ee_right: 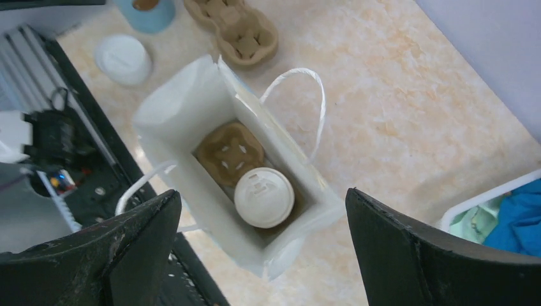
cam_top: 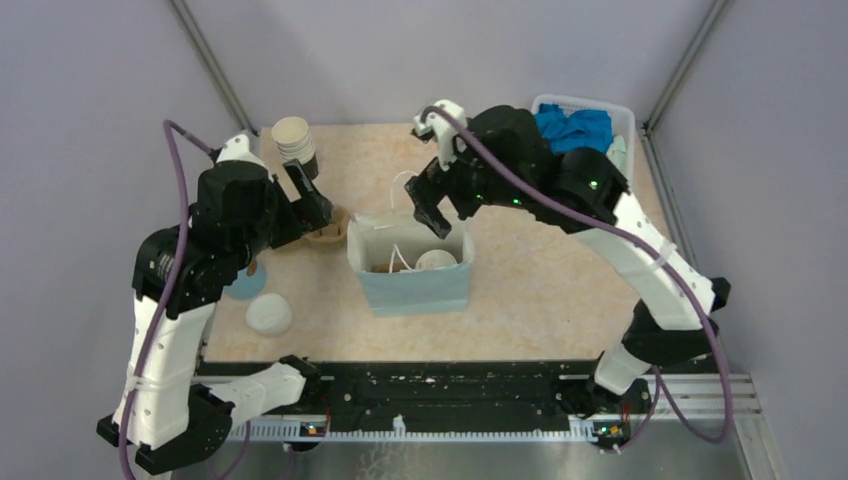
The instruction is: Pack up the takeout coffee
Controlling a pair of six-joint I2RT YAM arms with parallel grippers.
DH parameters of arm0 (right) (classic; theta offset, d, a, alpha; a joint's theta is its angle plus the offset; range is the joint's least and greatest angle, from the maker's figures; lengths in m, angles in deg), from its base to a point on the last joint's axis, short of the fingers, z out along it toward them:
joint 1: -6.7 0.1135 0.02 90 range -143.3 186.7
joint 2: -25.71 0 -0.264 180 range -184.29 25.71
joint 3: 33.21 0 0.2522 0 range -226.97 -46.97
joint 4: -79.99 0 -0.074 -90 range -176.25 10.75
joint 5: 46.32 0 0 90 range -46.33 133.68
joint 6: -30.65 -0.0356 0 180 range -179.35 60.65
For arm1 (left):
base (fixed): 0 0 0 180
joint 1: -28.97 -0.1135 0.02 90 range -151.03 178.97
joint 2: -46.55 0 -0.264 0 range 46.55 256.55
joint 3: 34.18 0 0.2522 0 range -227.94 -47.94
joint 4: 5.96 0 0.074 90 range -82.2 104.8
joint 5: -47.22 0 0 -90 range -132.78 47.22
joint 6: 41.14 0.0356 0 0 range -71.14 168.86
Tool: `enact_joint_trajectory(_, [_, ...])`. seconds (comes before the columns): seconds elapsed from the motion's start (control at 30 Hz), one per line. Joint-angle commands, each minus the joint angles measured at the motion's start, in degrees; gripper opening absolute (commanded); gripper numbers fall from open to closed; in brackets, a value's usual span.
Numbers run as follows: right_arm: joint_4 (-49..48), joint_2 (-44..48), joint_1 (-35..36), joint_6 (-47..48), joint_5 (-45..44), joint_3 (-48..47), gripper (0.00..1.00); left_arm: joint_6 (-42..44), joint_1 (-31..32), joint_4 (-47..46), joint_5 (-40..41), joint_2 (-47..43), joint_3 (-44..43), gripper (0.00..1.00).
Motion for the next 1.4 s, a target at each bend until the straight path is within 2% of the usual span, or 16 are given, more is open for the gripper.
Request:
enact_joint_trajectory(0.0, [-0.77, 7.71, 0.36, -12.93, -0.79, 1.32, 0.99, 5.08, 0.06, 5.69, 12.42, 4.70, -5.73, 0.96])
enact_joint_trajectory(0.1, [-6.10, 17.83, 0.40, -15.47, -1.45, 12.02, 0.99, 8.89, -0.16, 5.71, 20.67, 7.72, -6.22, 0.98])
enact_joint_trajectory(0.2, [-13.00, 29.01, 0.44, -16.53, -1.36, 25.50, 0.99, 11.15, -1.86, 5.46, 30.62, 9.11, -0.92, 0.98])
enact_joint_trajectory(0.27, [-16.18, 35.36, 0.41, -16.94, -1.88, 32.19, 0.99, 14.54, -4.79, 2.06, 33.57, 9.45, 3.43, 0.98])
enact_joint_trajectory(0.37, [-16.70, 41.70, 0.39, -16.18, -2.17, 37.49, 0.99, 22.41, -10.68, -8.71, 30.91, 8.98, 10.86, 0.99])
enact_joint_trajectory(0.53, [-14.74, 45.85, 0.43, -14.70, -1.99, 40.68, 0.99, 29.05, -22.05, -19.21, 22.25, 10.55, 17.64, 0.98])
enact_joint_trajectory(0.9, [-13.61, 48.80, 0.34, -11.65, -3.85, 44.41, 0.99, 34.06, -32.56, -24.92, 17.53, 13.87, 21.11, 0.60])
enact_joint_trajectory(1.07, [-12.96, 49.08, 0.38, -10.79, -3.69, 44.18, 0.99, 34.91, -33.46, -28.33, 17.46, 12.96, 24.85, 0.51])
enact_joint_trajectory(1.2, [-13.03, 48.91, 0.35, -11.06, -4.50, 43.71, 0.99, 36.04, -33.96, -30.89, 16.66, 13.09, 25.71, 0.49])
enact_joint_trajectory(1.37, [-12.18, 48.70, 0.38, -13.17, -4.33, 42.81, 0.99, 37.65, -34.20, -32.09, 18.51, 14.41, 24.19, 0.32])
